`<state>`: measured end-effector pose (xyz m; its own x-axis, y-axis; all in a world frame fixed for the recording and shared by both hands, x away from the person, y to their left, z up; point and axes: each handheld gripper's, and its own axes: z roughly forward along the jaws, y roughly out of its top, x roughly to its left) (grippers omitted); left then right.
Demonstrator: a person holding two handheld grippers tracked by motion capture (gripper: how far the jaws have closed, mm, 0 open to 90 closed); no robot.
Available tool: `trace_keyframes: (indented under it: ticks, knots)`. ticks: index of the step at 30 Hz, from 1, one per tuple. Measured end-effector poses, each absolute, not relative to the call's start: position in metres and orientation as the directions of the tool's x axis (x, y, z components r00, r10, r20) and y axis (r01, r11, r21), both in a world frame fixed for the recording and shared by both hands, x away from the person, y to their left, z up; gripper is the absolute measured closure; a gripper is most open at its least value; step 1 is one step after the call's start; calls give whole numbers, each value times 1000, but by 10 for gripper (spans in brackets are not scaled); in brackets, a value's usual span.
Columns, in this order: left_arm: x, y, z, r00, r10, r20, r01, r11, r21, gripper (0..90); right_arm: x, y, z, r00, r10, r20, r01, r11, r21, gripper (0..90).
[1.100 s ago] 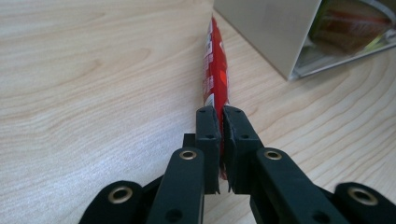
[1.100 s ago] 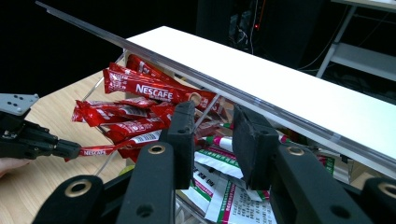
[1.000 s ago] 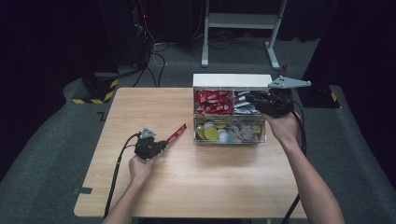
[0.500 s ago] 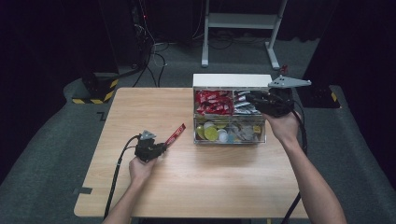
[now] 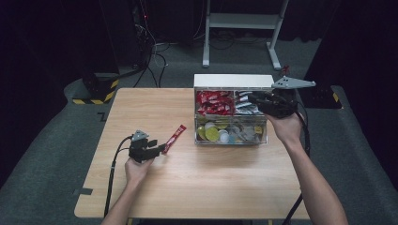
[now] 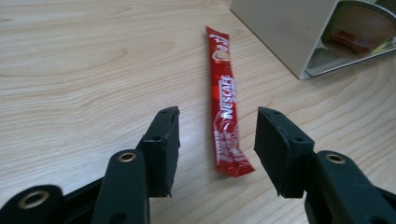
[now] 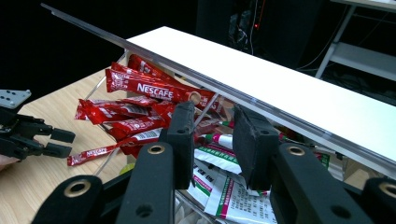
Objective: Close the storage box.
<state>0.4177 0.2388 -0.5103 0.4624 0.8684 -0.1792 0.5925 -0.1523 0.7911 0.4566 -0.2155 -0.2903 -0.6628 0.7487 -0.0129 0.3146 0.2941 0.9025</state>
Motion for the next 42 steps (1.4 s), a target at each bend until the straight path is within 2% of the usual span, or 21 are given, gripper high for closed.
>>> trace_keyframes:
  ticks: [4,7,14,25,35,42]
  knots:
    - [414,247,-511,430,885,-179,592,-126,796,488,455,-217,-290,-662,749,-10,314,289,905,689]
    - [410,254,-509,373,918,-132,582,-120,804,491,454,-218,-290,-663,749,-6,315,287,905,689]
    - [406,263,-514,327,942,-68,596,-150,789,490,451,-223,-291,-665,747,12,317,267,910,688]
    - [404,275,-525,260,962,-81,622,-103,777,485,450,-229,-296,-663,748,26,329,260,908,689]
    - [402,270,-528,262,965,-15,627,-159,763,425,443,-230,-301,-664,747,13,328,276,903,690]
    - [402,271,-528,264,964,-36,630,-144,763,413,440,-232,-306,-662,750,21,338,273,900,690]
